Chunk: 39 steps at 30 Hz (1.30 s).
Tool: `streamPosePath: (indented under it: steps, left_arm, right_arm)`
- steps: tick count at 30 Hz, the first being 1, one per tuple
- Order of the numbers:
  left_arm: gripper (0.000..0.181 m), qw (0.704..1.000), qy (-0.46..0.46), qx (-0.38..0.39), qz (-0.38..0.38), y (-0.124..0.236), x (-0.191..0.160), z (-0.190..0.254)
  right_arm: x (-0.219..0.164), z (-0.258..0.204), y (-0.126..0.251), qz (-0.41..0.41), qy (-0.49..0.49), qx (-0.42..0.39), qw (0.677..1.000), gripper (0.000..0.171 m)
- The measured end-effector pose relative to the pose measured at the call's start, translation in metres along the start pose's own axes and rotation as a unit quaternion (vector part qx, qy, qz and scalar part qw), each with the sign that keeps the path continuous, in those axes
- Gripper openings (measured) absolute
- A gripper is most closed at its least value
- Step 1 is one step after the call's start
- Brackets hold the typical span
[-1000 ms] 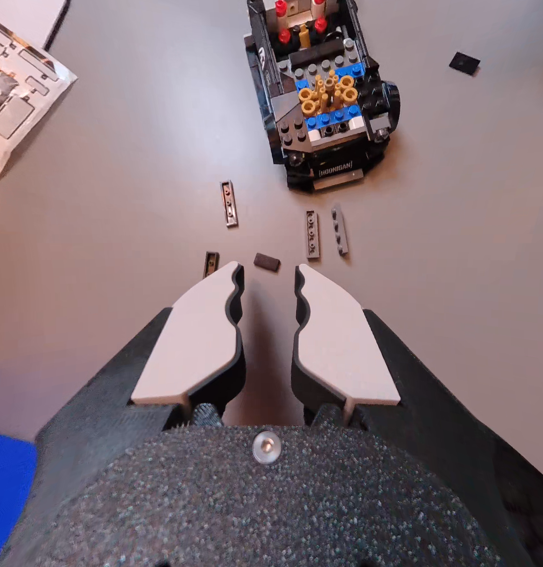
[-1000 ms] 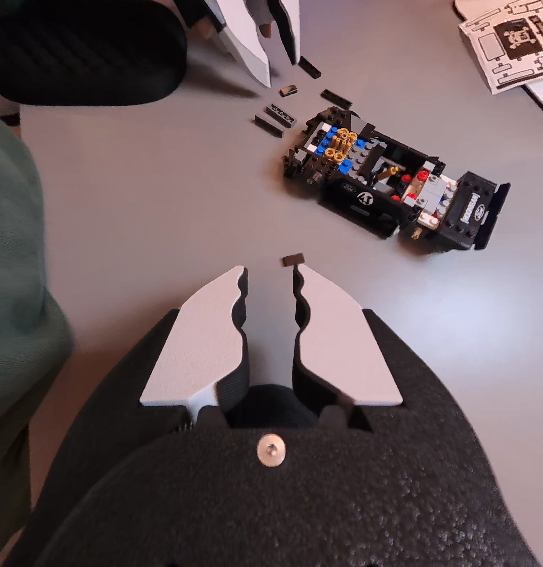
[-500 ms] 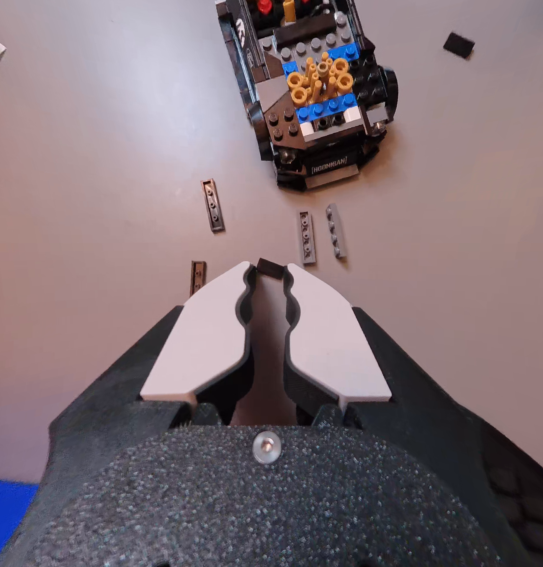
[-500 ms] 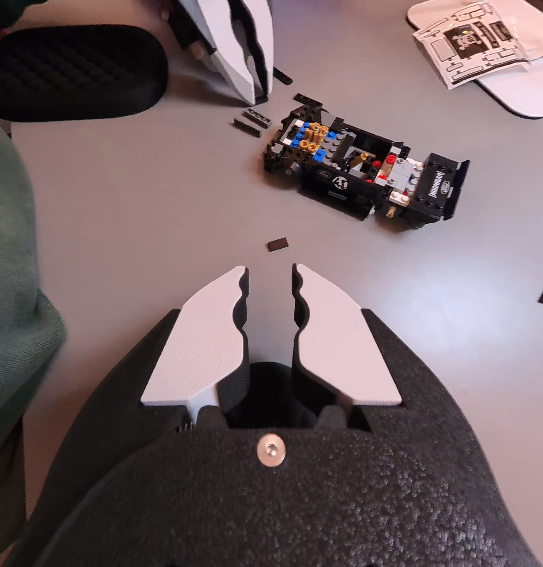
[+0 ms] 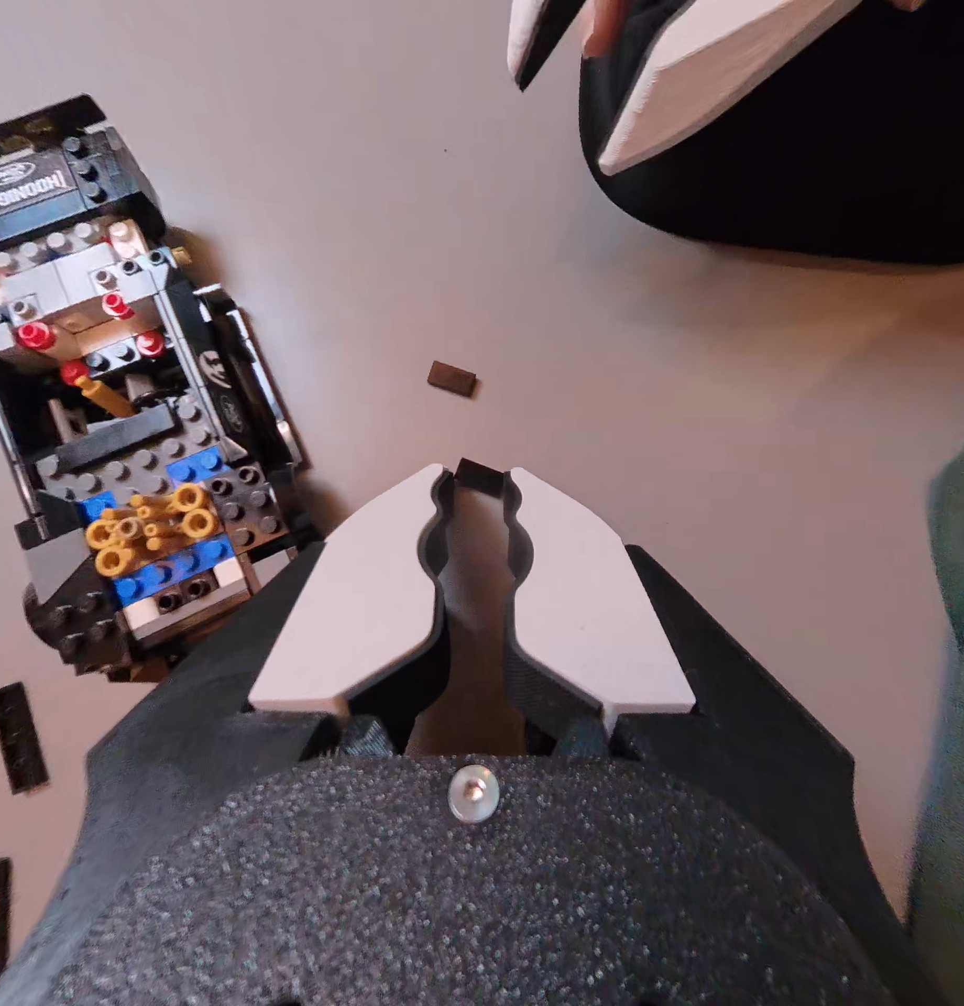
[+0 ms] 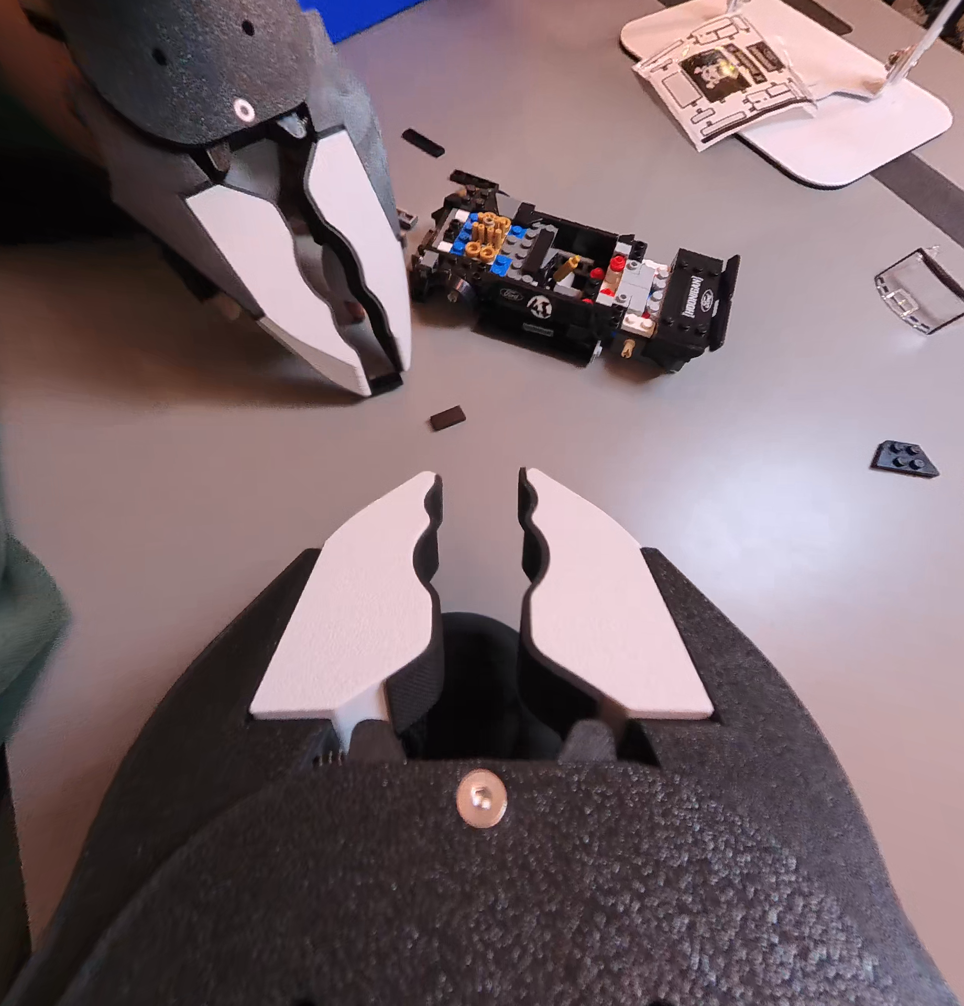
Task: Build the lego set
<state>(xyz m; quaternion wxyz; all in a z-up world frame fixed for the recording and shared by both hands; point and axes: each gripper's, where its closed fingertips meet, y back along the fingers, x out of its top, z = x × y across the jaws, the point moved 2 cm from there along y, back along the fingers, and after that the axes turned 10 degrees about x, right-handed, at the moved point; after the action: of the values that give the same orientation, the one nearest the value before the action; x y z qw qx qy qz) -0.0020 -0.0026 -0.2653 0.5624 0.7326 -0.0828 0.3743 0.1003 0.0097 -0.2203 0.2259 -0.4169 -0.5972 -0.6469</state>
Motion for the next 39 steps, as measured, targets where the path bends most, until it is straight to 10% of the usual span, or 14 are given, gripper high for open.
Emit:
streamPosePath:
  steps: [17,22,39]
  left_arm:
    - [0.046,0.991,0.095,0.092,0.034,0.045,-0.027,-0.066]
    - [0.081,0.988,0.102,0.115,0.0,0.023,-0.034,-0.083]
    - [0.062,0.988,0.071,0.137,-0.019,-0.023,0.009,-0.142]
  right_arm:
    - [-0.003,0.0,-0.003,0.014,-0.002,0.004,1.0,0.027]
    - [0.001,-0.001,-0.006,0.018,0.003,0.005,1.0,0.026]
    - [0.002,0.001,0.003,0.038,-0.007,-0.004,0.999,0.026]
